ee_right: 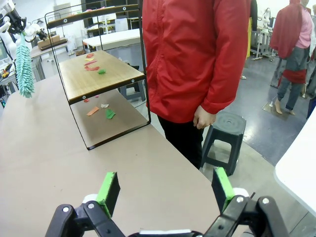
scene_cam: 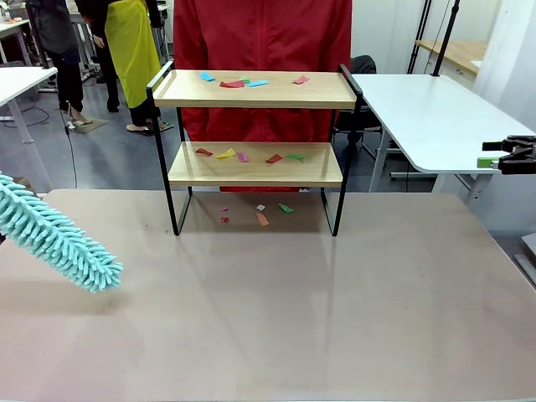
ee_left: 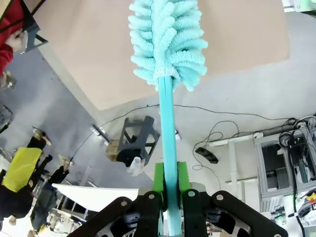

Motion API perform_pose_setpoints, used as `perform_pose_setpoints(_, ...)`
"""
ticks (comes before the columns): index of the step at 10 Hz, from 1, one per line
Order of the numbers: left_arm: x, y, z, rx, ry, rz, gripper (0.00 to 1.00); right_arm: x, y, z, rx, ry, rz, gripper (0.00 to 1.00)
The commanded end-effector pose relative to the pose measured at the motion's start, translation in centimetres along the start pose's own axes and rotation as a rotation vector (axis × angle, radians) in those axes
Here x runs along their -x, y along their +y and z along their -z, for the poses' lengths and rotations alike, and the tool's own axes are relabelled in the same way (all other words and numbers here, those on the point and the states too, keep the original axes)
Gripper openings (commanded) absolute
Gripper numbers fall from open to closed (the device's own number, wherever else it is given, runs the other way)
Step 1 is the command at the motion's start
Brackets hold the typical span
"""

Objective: Clean the shelf.
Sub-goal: Clean the specific section of the Shelf indicated by the human with the Duster.

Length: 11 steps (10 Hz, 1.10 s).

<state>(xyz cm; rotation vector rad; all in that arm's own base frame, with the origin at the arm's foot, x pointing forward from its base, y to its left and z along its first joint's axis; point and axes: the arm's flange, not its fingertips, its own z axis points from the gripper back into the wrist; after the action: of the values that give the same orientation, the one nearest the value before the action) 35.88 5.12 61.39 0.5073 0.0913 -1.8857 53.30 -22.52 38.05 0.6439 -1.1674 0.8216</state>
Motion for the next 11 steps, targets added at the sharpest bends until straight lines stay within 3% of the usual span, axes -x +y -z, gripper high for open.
perform_pose_setpoints(1,0.46,0.12,-0.11,-0.013,0.009,-0.004,0.13,-0.25,0.21,0.13,-0.003,-0.005,-0.002,1.0)
perform_pose_setpoints(11,0.46,0.12,-0.11,-0.013,0.009,-0.004,0.13,-0.25,0.21,0.13,-0.003,-0.005,-0.002,1.0)
